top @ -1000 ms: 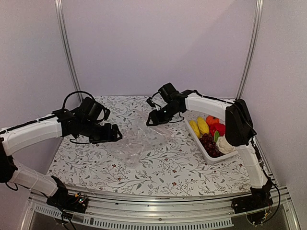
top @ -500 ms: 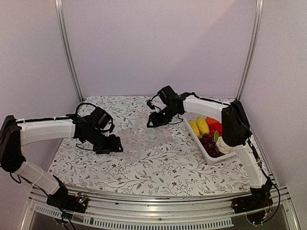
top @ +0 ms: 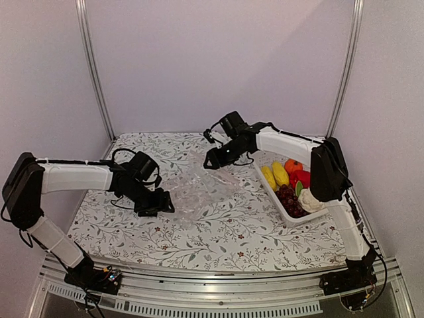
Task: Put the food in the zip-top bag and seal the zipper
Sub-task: Adjust the zipper food storage bag at the center of the board, then pick up the zipper food storage bag from the center of the board.
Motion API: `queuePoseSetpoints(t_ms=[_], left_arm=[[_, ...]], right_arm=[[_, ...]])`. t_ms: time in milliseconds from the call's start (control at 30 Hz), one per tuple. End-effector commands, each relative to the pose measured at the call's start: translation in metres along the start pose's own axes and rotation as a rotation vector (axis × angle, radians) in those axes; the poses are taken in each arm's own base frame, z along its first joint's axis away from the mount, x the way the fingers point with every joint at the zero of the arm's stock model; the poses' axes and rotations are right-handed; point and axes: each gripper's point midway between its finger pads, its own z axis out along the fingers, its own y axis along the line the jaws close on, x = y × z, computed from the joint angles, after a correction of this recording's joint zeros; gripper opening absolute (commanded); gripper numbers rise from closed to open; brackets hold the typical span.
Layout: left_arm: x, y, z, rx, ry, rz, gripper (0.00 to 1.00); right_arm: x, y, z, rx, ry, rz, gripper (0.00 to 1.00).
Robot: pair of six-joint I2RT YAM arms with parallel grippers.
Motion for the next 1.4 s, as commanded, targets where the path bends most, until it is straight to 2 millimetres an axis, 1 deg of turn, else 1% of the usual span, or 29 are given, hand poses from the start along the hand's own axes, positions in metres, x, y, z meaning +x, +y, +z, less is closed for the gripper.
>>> queuePoseSetpoints(t_ms=[0,67,167,300,400,500,533,600,633,667,733,767,833,933,1067,1133,1233,1367], left_arm=[[-0.004,0.001,0.007,0.015,0.006,-0.022,0.71],[-0.005,0.002,0.007,0.016,0.005,-0.026,0.71],[-0.008,0.003,0.008,0.018,-0.003,-0.027,0.70],[-0.013,0.003,0.009,0.029,-0.014,-0.031,0.68],[-0.016,0.002,0.008,0.046,-0.025,-0.039,0.67],[-0.024,0.004,0.004,0.048,-0.053,-0.056,0.66],[-0.027,0.004,0.000,0.051,-0.066,-0.064,0.66],[-0.035,0.002,-0.011,0.056,-0.107,-0.074,0.66],[-0.040,0.001,-0.020,0.062,-0.142,-0.072,0.68],[-0.044,-0.001,-0.026,0.070,-0.172,-0.069,0.68],[-0.050,0.000,-0.038,0.083,-0.230,-0.073,0.68],[-0.052,0.002,-0.042,0.090,-0.257,-0.081,0.67],[-0.055,0.011,-0.047,0.086,-0.297,-0.112,0.64],[-0.056,0.025,-0.047,0.080,-0.329,-0.145,0.59],[-0.054,0.042,-0.038,0.062,-0.333,-0.165,0.48],[-0.056,0.046,-0.034,0.051,-0.340,-0.166,0.44],[-0.065,0.049,-0.034,0.034,-0.374,-0.151,0.42],[-0.081,0.052,-0.036,0.021,-0.424,-0.135,0.42]], right_arm=[[0.007,-0.018,0.018,0.030,0.012,-0.008,0.49],[0.013,-0.020,0.024,0.022,0.027,-0.001,0.47],[0.022,-0.018,0.029,-0.001,0.051,0.007,0.39],[0.028,-0.020,0.027,0.009,0.064,0.008,0.37],[0.031,-0.019,0.025,0.005,0.070,0.010,0.22],[0.033,-0.015,0.022,-0.011,0.080,0.024,0.02],[0.035,-0.013,0.020,-0.019,0.086,0.042,0.00],[0.031,-0.005,0.007,-0.041,0.080,0.070,0.00],[0.031,-0.002,0.002,-0.051,0.082,0.096,0.00],[0.026,0.005,-0.009,-0.069,0.070,0.108,0.00],[0.022,0.017,-0.025,-0.111,0.061,0.151,0.00],[0.021,0.024,-0.031,-0.138,0.060,0.184,0.00],[0.012,0.038,-0.050,-0.184,0.041,0.224,0.00],[0.006,0.052,-0.069,-0.239,0.025,0.289,0.00],[-0.002,0.072,-0.094,-0.327,0.001,0.334,0.00],[-0.005,0.083,-0.103,-0.386,-0.001,0.354,0.00],[-0.004,0.097,-0.113,-0.487,0.010,0.370,0.00],[0.002,0.118,-0.124,-0.661,0.038,0.404,0.00]])
